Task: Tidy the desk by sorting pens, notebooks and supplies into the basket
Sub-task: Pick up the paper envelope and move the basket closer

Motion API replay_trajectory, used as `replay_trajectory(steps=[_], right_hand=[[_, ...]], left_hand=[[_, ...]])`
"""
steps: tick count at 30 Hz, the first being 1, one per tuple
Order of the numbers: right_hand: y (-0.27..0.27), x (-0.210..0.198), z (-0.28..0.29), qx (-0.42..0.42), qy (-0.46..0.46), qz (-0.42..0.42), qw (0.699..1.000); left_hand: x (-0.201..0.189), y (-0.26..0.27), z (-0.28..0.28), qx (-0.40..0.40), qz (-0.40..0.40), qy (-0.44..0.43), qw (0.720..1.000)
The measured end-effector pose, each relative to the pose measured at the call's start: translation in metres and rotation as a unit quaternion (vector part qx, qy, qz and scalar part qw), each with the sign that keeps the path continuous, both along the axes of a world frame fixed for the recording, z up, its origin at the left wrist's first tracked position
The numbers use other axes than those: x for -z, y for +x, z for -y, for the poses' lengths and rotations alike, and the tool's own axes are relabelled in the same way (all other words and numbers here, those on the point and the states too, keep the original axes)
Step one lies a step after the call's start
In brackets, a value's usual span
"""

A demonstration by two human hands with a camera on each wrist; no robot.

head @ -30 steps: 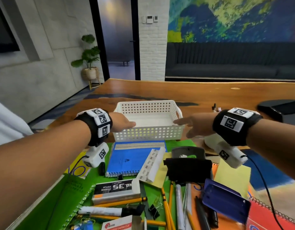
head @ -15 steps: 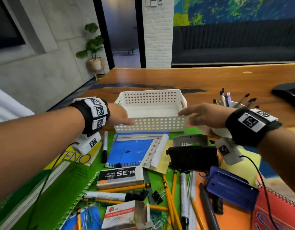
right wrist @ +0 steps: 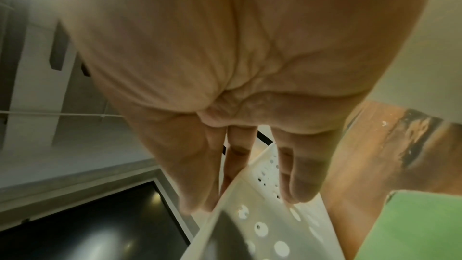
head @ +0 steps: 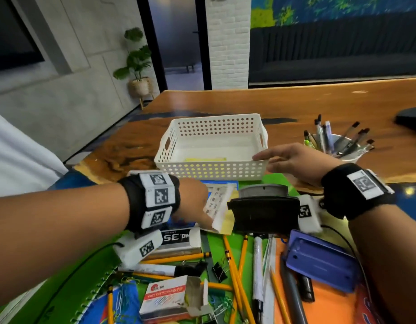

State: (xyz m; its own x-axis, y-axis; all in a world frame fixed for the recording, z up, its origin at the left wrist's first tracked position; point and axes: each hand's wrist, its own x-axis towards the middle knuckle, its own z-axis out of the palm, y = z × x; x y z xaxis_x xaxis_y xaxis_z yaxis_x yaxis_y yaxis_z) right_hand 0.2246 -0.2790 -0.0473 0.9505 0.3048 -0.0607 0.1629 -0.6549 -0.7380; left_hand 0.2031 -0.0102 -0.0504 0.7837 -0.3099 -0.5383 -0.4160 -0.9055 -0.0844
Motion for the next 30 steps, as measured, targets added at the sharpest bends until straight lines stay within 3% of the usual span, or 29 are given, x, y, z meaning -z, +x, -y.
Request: replay_trajectory(steps=[3,6,9,11,12,15,17,20,25,30], right_hand=[[0.001,0.003,0.002,-0.009,0.015,-0.009,1.000],[0.003,0.005,0.005,-0.014,0.019,-0.016,1.000],[0.004,0.008,0.007,-0.020,0.025,-0.022,0.999],[0.004,0.008,0.007,-0.019,0.036,-0.023,0.999],[0.004,0.008,0.007,-0.018,0.044,-0.026,0.999],[0.003,0.009,0.006,-0.019,0.055,-0.030,0.998],[0.003,0.010,0.007,-0.022,0.071,-0.038,0.997],[0.002,0.011,0.007,-0.020,0.110,-0.050,0.993],[0.004,0.016,0.006,-0.015,0.152,-0.057,0.987],[0.005,0.017,0.002,-0.005,0.208,-0.085,0.974]], left_hand=[[0.006,0.002,0.002,0.000,-0.004,-0.012,1.000],[-0.004,0.010,-0.014,-0.098,-0.057,-0.146,0.983],[-0.030,0.017,-0.029,-0.175,-0.070,-0.342,0.920],[-0.054,0.033,-0.036,-0.201,-0.019,-0.442,0.874],[-0.065,0.044,-0.039,-0.198,0.033,-0.460,0.865],[-0.082,0.085,-0.043,-0.173,0.177,-0.402,0.882],[-0.080,0.104,-0.039,-0.158,0.202,-0.322,0.911],[-0.060,0.119,-0.026,-0.129,0.177,-0.205,0.954],[-0.027,0.121,-0.003,-0.144,0.065,-0.036,0.987],[-0.029,0.111,0.018,-0.075,0.085,-0.071,0.991]])
